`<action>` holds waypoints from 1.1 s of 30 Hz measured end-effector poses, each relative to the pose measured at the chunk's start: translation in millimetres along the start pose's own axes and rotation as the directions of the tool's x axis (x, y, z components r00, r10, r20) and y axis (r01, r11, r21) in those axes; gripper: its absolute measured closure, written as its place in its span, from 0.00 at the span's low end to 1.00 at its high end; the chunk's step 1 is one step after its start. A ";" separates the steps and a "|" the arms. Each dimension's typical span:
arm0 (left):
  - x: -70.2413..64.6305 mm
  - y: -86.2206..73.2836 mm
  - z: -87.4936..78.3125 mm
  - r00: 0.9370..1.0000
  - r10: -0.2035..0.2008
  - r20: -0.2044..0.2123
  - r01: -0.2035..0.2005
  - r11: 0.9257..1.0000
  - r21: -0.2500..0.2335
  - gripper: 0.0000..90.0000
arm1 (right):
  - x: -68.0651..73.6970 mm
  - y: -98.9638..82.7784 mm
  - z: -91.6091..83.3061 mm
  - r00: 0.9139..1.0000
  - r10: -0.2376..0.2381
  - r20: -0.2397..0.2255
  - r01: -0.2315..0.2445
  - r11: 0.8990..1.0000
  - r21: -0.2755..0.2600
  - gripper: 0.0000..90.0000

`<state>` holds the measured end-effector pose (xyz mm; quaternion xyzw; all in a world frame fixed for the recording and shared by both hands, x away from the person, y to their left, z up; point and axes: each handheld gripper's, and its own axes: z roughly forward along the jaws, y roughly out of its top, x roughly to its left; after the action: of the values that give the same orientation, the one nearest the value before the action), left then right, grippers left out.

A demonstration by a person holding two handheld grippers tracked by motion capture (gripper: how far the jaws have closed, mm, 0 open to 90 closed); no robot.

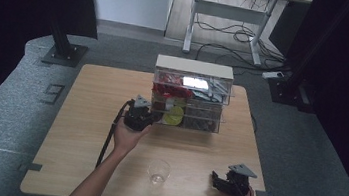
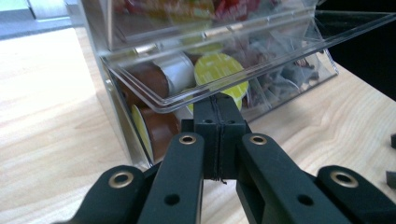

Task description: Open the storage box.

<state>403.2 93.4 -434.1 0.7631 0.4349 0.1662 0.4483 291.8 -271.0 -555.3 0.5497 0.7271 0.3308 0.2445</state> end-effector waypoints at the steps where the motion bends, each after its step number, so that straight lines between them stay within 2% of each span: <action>1: 0.6 2.1 -0.4 1.000 -0.003 0.001 0.003 1.000 -0.003 0.99 | 0.0 0.0 0.0 1.000 0.000 0.000 0.000 1.000 0.000 0.22; 8: 1.8 6.5 0.2 1.000 -0.003 -0.004 0.003 1.000 -0.004 0.99 | -0.2 0.0 0.0 1.000 -0.001 0.000 0.001 1.000 0.001 0.22; 23: 4.2 27.4 -0.7 1.000 -0.005 -0.014 0.005 1.000 -0.020 0.99 | -0.3 -0.1 0.1 1.000 -0.002 0.000 0.002 1.000 -0.001 0.22; 33: 5.8 28.7 2.1 1.000 -0.012 -0.015 0.011 1.000 -0.020 0.99 | -0.5 -0.1 0.0 1.000 0.002 0.001 -0.002 1.000 0.000 0.23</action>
<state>422.7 90.7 -412.2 0.7548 0.4409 0.1735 0.4536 291.9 -271.5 -555.4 0.5505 0.7264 0.3308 0.2446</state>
